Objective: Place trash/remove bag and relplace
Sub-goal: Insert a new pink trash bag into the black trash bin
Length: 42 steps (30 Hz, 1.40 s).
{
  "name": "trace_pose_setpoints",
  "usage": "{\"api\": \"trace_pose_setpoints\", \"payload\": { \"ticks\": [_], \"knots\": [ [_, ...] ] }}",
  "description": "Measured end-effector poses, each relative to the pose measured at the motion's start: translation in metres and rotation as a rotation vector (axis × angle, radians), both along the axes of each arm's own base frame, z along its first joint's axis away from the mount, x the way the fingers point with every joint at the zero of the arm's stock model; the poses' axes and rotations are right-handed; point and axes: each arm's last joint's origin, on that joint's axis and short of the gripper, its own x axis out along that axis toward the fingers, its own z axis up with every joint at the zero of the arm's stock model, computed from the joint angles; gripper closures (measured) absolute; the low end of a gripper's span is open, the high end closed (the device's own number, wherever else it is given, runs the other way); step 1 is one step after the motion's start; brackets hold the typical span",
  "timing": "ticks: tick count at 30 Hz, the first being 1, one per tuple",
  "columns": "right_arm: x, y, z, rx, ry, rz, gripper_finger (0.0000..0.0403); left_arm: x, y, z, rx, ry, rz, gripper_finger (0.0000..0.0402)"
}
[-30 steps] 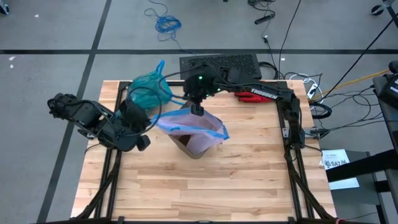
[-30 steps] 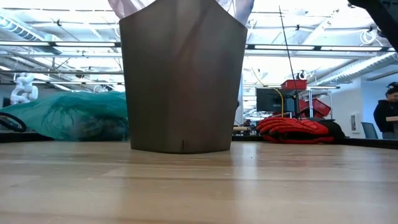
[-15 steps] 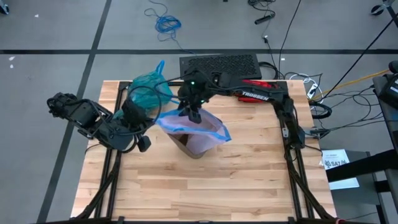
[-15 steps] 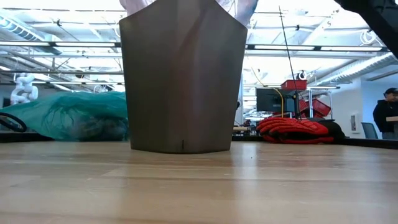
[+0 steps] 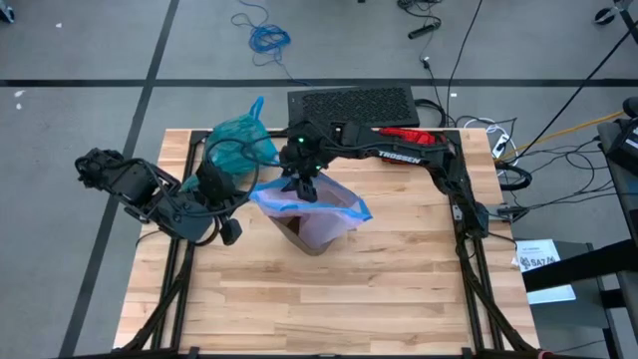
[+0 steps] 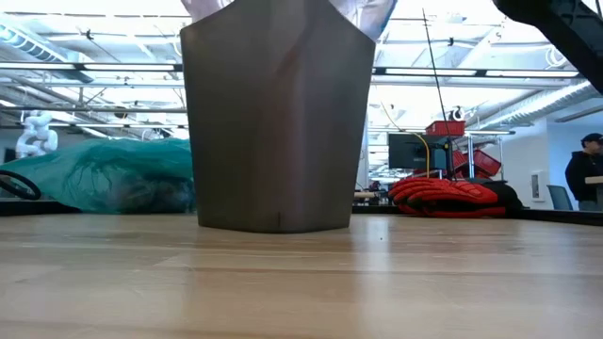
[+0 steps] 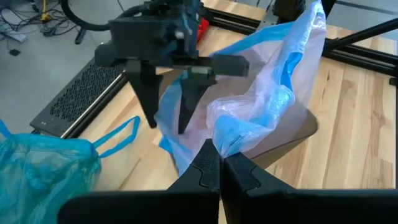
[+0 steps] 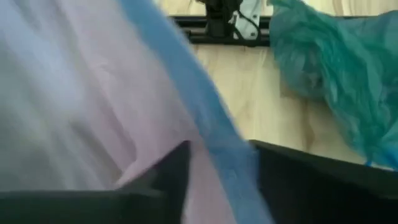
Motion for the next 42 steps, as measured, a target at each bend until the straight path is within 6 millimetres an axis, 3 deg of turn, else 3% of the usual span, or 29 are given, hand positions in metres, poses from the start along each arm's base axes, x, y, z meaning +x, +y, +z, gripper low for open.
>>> {"api": "trace_pose_setpoints", "payload": {
  "ticks": [3, 5, 17, 21, 34, 42],
  "knots": [
    [-0.001, 0.004, 0.004, -0.044, -0.018, 0.017, 0.0336, 0.0, 0.0, 0.0, 0.001, 0.0, 0.001, 0.0402],
    [-0.004, 0.004, 0.01, -0.062, -0.031, 0.019, 0.0383, 0.0, 0.0, 0.0, 0.007, -0.002, 0.006, 0.0402],
    [-0.055, -0.024, 0.06, -0.135, -0.036, -0.159, 0.0402, 0.0, 0.001, -0.009, -0.008, -0.003, 0.091, 0.0402],
    [-0.062, -0.031, 0.052, -0.094, 0.059, -0.195, 0.0403, 0.004, -0.003, -0.023, -0.021, 0.012, 0.126, 0.0402],
    [-0.05, -0.056, 0.016, -0.086, 0.193, -0.237, 0.0403, 0.004, -0.024, -0.08, -0.086, 0.042, 0.247, 0.0402],
    [-0.046, -0.055, 0.01, -0.098, 0.198, -0.231, 0.0403, 0.005, -0.02, -0.089, -0.07, 0.095, 0.265, 0.04]
  ]
}}
